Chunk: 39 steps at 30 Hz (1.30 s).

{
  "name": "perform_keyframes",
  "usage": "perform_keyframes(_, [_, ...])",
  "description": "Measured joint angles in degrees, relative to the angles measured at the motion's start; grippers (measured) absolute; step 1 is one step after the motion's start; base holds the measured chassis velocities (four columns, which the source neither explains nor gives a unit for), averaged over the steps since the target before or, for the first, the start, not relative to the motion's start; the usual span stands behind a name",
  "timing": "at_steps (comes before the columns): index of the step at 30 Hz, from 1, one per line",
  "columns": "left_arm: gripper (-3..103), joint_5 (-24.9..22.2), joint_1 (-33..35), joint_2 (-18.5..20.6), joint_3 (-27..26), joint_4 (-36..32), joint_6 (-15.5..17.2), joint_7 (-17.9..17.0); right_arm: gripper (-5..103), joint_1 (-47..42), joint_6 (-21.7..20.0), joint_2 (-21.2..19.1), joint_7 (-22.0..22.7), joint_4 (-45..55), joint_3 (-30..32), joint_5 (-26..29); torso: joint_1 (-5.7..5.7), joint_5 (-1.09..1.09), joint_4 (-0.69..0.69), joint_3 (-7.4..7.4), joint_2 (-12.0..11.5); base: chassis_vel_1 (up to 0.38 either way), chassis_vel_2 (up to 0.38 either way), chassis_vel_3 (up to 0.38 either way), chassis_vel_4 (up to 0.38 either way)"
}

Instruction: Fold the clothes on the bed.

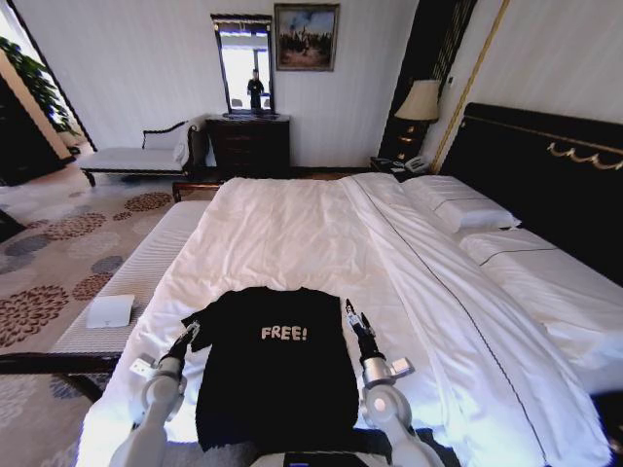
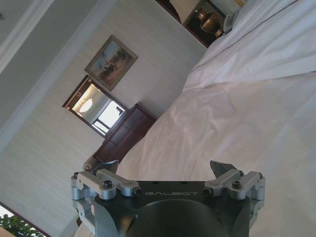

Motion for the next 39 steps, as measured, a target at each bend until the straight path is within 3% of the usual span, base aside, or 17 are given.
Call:
perform_keyframes(3, [81,0.44,-0.86,-0.48,0.42,1.77,-0.17,0.18,100,0.11,-0.02,0.16,0.07,-0.7,-0.02,-0.14,0.0,0.0,0.0,0.0,0.0,0.0,0.0,0.0,0.0])
perform_keyframes(6, [76,0.47,-0.86,-0.82,0.46,1.98,-0.29,0.37,100,0.16,-0.02,0.13,0.1,-1.06,-0.01,-0.17,0.0,0.0,0.0,0.0,0.0,0.0,0.0,0.0,0.0])
perform_keyframes(8, [64,0.45,-0.78,-0.97,0.37,1.99,-0.36,0.48,100,0.29,-0.02,0.06,0.15,-1.34,0.02,-0.2,0.0,0.0,0.0,0.0,0.0,0.0,0.0,0.0,0.0])
perform_keyframes(9, [64,0.45,-0.78,-0.97,0.37,1.99,-0.36,0.48,100,0.29,-0.02,0.06,0.15,-1.34,0.02,-0.2,0.0,0.0,0.0,0.0,0.0,0.0,0.0,0.0,0.0])
perform_keyframes(12, [47,0.3,-0.93,-1.04,0.19,2.11,-0.53,0.52,100,0.68,-0.02,0.01,0.31,-1.85,-0.04,-0.31,0.0,-0.01,0.0,0.0,0.0,0.0,0.0,0.0,0.0])
perform_keyframes(14, [47,0.27,-0.96,-1.05,0.16,2.11,-0.54,0.52,100,0.78,-0.02,0.07,0.33,-1.95,-0.08,-0.35,0.0,0.0,0.0,0.0,0.0,0.0,0.0,0.0,0.0])
perform_keyframes(18, [25,0.26,-0.69,-1.07,-0.01,1.63,-0.55,0.52,100,0.88,-0.03,0.31,0.5,-2.15,-0.18,-0.45,0.0,0.0,0.0,0.0,0.0,0.0,0.0,0.0,0.0])
perform_keyframes(20, [25,0.26,-0.56,-1.07,-0.11,1.45,-0.55,0.52,100,0.85,-0.03,0.32,0.5,-2.16,-0.19,-0.52,0.0,0.0,0.0,0.0,0.0,0.0,0.0,0.0,0.0])
perform_keyframes(23, [9,0.24,-0.22,-1.07,-0.36,0.9,-0.55,0.54,100,0.73,-0.03,0.24,0.51,-2.21,-0.13,-0.58,0.0,-0.01,0.0,0.0,0.0,0.0,0.0,0.0,0.0])
perform_keyframes(25, [3,0.24,-0.13,-1.05,-0.43,0.73,-0.55,0.54,100,0.68,-0.01,0.2,0.51,-2.22,-0.08,-0.59,0.0,0.0,0.0,0.0,0.0,0.0,0.0,0.0,0.0])
perform_keyframes(32, [2,0.2,0.01,-0.59,-0.81,-0.51,-0.55,0.78,100,0.39,0.22,0.09,0.5,-2.23,0.06,-0.64,0.0,-0.01,0.0,0.0,0.0,0.0,0.0,0.0,0.0])
perform_keyframes(36, [2,1.16,0.92,-0.03,0.22,-3.75,-0.83,3.14,100,0.37,0.31,0.0,0.5,-2.23,0.11,-0.68,0.0,0.0,0.0,0.0,0.0,0.0,0.0,0.0,0.0])
perform_keyframes(39, [2,5.21,2.28,0.97,3.0,-7.51,-1.97,7.46,100,0.42,0.34,-0.08,0.51,-2.26,0.11,-0.79,0.0,0.0,0.0,-0.01,0.0,0.0,0.0,0.0,0.0])
